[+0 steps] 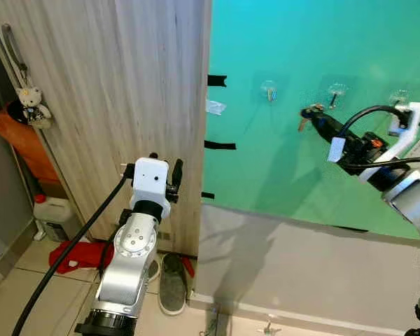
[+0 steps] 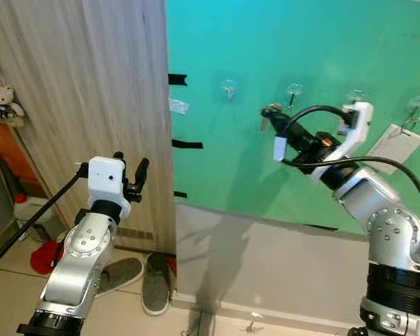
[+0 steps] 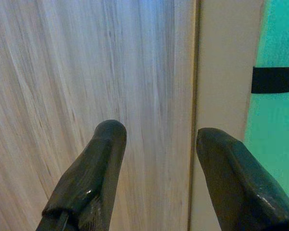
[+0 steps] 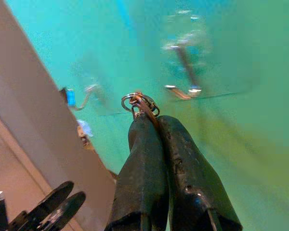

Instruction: Hang keys on a hook

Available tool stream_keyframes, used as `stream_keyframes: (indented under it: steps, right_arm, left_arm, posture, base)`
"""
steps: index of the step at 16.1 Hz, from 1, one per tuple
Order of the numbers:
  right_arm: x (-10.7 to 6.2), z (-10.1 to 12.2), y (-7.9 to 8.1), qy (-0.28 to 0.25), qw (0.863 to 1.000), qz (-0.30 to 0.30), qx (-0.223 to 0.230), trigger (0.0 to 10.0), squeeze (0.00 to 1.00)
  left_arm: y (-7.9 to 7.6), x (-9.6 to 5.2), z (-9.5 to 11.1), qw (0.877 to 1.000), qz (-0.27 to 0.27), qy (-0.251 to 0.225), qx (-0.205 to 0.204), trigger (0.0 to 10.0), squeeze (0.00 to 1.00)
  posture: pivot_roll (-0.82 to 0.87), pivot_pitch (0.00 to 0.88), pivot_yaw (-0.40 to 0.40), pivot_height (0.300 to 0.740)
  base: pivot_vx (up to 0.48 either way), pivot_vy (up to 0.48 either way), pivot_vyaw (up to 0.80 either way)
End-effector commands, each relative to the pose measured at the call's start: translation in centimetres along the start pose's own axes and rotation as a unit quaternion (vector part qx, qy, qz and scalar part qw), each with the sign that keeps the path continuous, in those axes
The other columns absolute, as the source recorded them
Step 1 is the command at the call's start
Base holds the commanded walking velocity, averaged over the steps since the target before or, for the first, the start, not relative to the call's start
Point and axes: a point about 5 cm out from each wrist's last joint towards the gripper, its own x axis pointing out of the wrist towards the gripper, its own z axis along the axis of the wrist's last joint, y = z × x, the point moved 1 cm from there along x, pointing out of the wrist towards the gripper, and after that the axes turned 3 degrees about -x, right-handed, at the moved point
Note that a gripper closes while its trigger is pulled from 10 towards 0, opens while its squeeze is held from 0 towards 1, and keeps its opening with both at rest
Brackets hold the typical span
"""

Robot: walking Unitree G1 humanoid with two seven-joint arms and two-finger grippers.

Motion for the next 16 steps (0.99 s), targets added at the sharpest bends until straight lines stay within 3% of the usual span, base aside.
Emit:
stream_keyframes:
  steps: [1, 4, 11, 12, 13, 16]
  right_arm:
    - [-0.5, 0.6, -0.9, -0.014, 1.0, -0.025, -0.001, 0.0, 0.0]
    - [-0.7, 0.5, -1.5, -0.02, 0.999, -0.044, 0.004, 0.0, 0.0]
    - [-0.6, 0.9, -0.6, -0.024, 1.0, -0.017, -0.007, 0.0, 0.0]
    - [-0.7, 0.9, -0.4, -0.023, 1.0, -0.013, -0.008, 0.0, 0.0]
    - [-0.7, 1.0, -0.2, -0.023, 1.0, -0.005, -0.009, 0.0, 0.0]
    - [-0.8, 1.3, 0.0, -0.024, 1.0, 0.002, -0.01, 0.0, 0.0]
  left_arm:
    - [-0.3, 0.0, 0.1, 1.0, -0.008, -0.001, -0.001, 10.0, 0.0]
    - [-0.4, 0.0, 0.0, 1.0, -0.011, 0.001, -0.001, 10.0, 0.0]
    - [-0.4, -0.2, -0.1, 1.0, -0.013, 0.002, -0.001, 10.0, 0.0]
    - [-0.5, -0.3, -0.1, 1.0, -0.024, 0.0, 0.002, 10.0, 0.0]
    - [-1.4, -0.7, 0.2, 0.997, -0.07, -0.028, 0.019, 10.0, 0.0]
    - [-2.9, -1.2, 0.2, 0.992, -0.123, -0.039, -0.012, 10.0, 0.0]
  posture:
    - [-0.07, 0.0, -0.034, 0.74]
    - [-0.08, 0.0, -0.032, 0.74]
    - [-0.07, 0.0, -0.029, 0.74]
    - [-0.08, 0.0, -0.028, 0.74]
    - [-0.08, 0.0, -0.029, 0.74]
    - [-0.08, 0.0, -0.027, 0.74]
  base:
    - [0.0, 0.0, 0.0]
    - [0.0, 0.0, 0.0]
    - [0.0, 0.0, 0.0]
    - [0.0, 0.0, 0.0]
    - [0.0, 0.0, 0.0]
    - [0.0, 0.0, 0.0]
